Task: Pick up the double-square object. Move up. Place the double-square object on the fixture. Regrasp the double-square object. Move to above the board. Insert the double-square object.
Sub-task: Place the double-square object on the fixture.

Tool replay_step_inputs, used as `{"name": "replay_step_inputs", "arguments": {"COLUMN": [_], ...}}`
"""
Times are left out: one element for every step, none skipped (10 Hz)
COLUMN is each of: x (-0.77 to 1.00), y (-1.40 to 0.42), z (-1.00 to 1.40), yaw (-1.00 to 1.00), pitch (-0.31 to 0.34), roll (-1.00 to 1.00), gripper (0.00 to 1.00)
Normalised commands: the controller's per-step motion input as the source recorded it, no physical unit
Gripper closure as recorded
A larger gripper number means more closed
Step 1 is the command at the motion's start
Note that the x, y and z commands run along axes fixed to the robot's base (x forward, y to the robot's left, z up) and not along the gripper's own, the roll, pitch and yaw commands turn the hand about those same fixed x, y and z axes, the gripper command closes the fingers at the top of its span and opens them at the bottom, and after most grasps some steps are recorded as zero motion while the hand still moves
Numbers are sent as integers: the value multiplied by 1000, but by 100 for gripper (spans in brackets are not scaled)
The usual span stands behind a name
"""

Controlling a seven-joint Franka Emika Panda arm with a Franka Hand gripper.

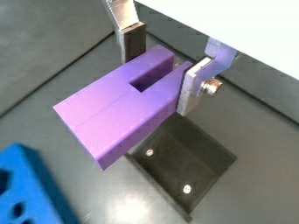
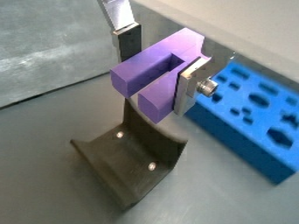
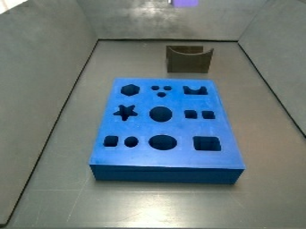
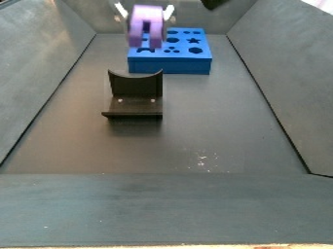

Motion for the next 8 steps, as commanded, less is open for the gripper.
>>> {"name": "replay_step_inputs", "arguments": {"x": [443,375,322,260,215,146,106,120], "y": [60,58,62,60,58,43,42,81], "z": [42,22,32,6,-7,1,1,-1000], "yaw": [14,-38,-68,-102,-117,-120,-121,-184], "pitch": [236,251,237,198,169,136,118,-45], "roll": [-1000,-944,-779,-559,-395,-238,-202,-1000], "gripper": [100,100,100,100,100,100,100,100]}}
